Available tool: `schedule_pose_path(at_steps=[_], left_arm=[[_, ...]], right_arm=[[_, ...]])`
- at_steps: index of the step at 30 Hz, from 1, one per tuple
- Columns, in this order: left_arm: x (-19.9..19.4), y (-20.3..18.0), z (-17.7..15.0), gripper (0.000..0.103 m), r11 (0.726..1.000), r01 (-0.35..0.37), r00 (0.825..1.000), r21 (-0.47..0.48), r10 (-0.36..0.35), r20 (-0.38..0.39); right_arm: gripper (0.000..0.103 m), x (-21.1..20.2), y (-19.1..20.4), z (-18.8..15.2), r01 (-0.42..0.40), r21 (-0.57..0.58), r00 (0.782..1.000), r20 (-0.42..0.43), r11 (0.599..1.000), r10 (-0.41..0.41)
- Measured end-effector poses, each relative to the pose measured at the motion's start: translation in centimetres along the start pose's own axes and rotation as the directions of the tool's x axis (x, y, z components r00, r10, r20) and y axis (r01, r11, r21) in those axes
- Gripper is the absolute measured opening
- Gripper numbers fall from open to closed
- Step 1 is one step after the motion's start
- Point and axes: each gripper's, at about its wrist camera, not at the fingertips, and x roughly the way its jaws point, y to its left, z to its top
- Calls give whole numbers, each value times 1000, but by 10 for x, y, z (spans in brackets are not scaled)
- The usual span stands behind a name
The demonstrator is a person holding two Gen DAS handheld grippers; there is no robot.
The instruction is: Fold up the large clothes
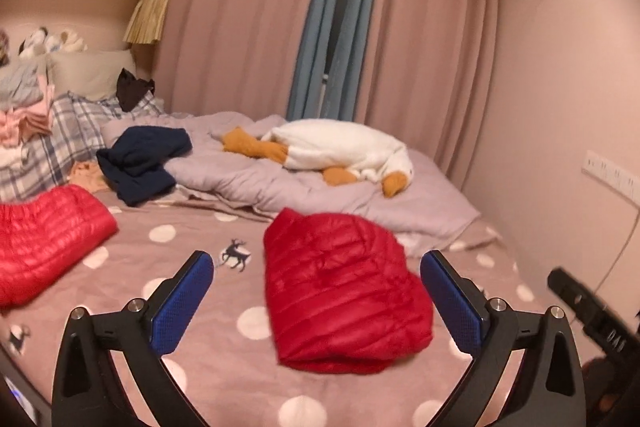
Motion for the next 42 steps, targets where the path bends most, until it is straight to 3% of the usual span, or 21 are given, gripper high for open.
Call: schedule_pose_path(at_steps=[9, 16, 20, 25, 42], left_arm=[[-2, -13, -4, 102, 999, 46, 999, 29, -45, -15], [-11, -11, 0, 102, 997, 72, 997, -13, -72, 17], [-12, -13, 0, 102, 998, 59, 998, 5, -59, 21], [-14, -16, 0, 102, 999, -8, 998, 41, 5, 57], [-13, -18, -2, 102, 997, 16, 999, 81, -20, 41]], right_arm=[[103, 3, -4, 0, 42, 16, 999, -23, 999, -42], [103, 3, -5, 0, 45, 15, 999, -28, 999, -45], [103, 4, -5, 0, 43, 8, 999, -31, 999, -43], [103, 3, -3, 0, 17, 6, 999, -33, 1000, -17], [103, 3, 0, 0, 34, 0, 999, -27, 999, -34]])
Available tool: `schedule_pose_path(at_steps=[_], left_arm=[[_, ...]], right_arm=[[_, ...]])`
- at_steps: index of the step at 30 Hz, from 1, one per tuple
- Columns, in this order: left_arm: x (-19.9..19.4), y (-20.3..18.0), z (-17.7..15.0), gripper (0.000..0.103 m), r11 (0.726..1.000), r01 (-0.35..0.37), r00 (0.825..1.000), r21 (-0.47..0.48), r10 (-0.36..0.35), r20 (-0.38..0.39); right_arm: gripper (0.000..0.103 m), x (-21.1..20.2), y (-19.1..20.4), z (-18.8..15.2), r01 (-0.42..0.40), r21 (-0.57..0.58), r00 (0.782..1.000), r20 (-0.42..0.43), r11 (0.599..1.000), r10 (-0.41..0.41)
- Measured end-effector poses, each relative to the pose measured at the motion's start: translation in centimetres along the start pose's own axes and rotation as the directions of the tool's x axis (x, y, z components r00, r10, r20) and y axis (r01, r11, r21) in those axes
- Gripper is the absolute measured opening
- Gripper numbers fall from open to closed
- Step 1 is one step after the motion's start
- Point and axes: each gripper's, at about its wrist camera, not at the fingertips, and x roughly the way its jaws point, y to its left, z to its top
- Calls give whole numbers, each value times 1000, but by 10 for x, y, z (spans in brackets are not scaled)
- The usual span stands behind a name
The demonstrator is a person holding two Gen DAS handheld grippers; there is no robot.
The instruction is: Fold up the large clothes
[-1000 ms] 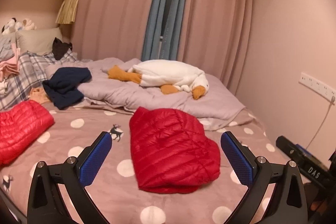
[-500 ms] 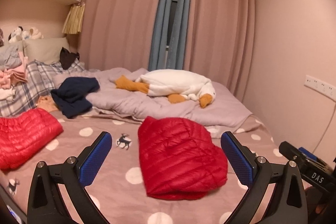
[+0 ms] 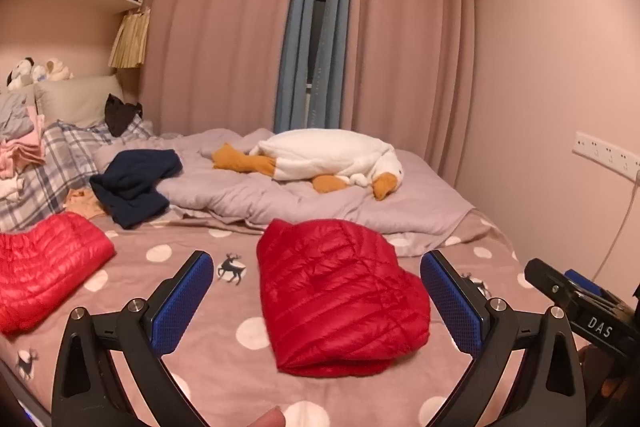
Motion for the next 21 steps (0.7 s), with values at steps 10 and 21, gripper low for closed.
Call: schedule_pose_path(at_steps=[10, 21], left_arm=[[2, -1, -1, 102, 1000, 1, 1000, 1, -1, -18], [3, -1, -1, 102, 1000, -2, 1000, -3, 2, -23]], right_arm=[[103, 0, -3, 1, 24, 9, 1000, -3, 1000, -24], [103, 2, -2, 0, 36, -2, 999, -10, 999, -36]])
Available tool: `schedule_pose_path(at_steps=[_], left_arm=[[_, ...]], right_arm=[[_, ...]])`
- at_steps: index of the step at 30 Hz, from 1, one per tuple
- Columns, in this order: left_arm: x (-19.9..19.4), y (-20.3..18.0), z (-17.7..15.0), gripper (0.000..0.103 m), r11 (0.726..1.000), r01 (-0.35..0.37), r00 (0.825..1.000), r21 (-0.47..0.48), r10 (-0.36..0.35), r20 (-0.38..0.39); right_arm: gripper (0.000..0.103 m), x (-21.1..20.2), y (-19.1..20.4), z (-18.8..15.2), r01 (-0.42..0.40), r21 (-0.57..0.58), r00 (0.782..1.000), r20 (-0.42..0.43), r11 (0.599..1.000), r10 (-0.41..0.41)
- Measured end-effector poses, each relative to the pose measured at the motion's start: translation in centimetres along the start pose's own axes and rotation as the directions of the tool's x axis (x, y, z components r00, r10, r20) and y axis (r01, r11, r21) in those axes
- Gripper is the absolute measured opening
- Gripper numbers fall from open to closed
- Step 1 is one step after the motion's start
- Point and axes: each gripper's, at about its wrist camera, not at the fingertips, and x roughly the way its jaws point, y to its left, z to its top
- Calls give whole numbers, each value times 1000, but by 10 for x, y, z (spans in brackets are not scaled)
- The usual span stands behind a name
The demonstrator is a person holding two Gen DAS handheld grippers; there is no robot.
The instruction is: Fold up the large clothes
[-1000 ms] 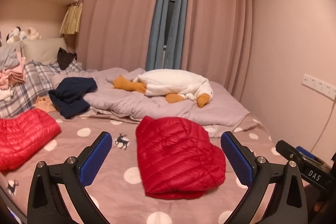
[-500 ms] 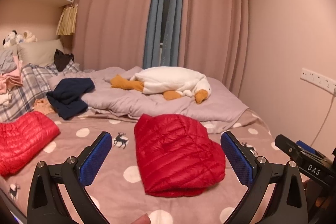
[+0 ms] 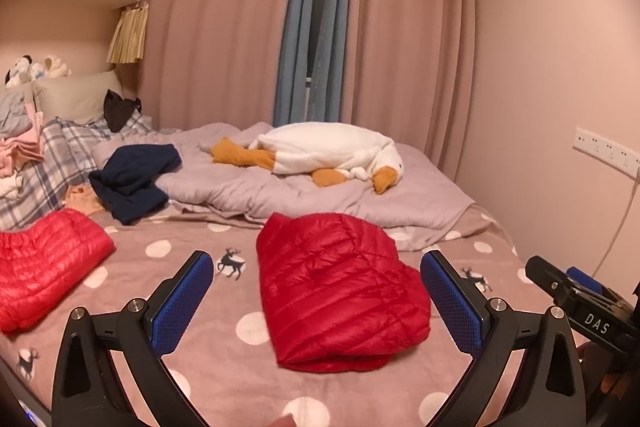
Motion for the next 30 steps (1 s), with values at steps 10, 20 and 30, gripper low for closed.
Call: schedule_pose_path(at_steps=[10, 20, 30], left_arm=[[0, 1, 0, 102, 1000, 3, 1000, 0, -3, -7], [1, 3, 0, 102, 1000, 4, 1000, 8, -4, -22], [3, 3, -1, 102, 1000, 9, 1000, 10, -9, -24]], right_arm=[[103, 3, 5, -1, 11, -25, 1000, -10, 1000, -11], [103, 3, 9, -2, 19, -39, 1000, -14, 999, -19], [103, 3, 10, -1, 23, -39, 1000, -17, 999, -23]])
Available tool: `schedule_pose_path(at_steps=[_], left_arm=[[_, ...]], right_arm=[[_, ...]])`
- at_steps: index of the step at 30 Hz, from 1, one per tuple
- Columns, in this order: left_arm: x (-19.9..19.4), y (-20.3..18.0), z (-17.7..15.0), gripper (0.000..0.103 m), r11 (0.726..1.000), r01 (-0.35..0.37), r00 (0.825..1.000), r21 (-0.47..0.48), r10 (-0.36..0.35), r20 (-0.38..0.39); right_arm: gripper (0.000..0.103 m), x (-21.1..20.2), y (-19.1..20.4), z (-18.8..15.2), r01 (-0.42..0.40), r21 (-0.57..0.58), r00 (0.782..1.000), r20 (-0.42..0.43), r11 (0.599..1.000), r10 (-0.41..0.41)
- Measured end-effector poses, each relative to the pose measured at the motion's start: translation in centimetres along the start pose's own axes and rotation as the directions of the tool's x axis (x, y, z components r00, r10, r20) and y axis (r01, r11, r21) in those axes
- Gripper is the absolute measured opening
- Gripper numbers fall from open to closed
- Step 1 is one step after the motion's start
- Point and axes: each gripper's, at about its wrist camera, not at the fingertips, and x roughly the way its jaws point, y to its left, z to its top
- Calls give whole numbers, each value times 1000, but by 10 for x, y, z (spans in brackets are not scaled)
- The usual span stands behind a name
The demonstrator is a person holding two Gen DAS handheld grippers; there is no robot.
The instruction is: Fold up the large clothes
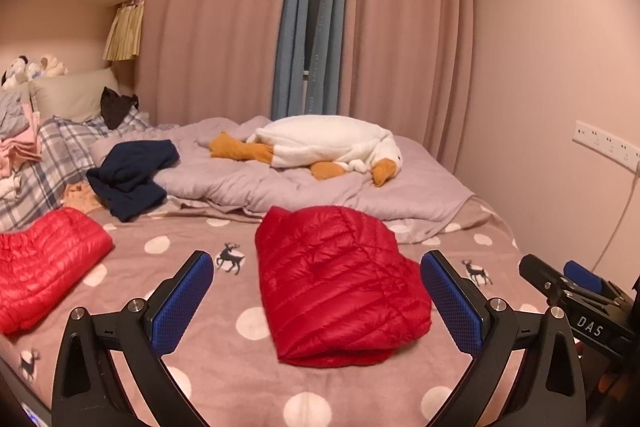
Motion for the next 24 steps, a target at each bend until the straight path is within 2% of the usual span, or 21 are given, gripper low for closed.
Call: schedule_pose_path(at_steps=[24], left_arm=[[3, 5, 0, 102, 1000, 17, 1000, 5, -17, -20]], right_arm=[[103, 1, -3, 0, 22, -4, 1000, 1, 1000, -22]])
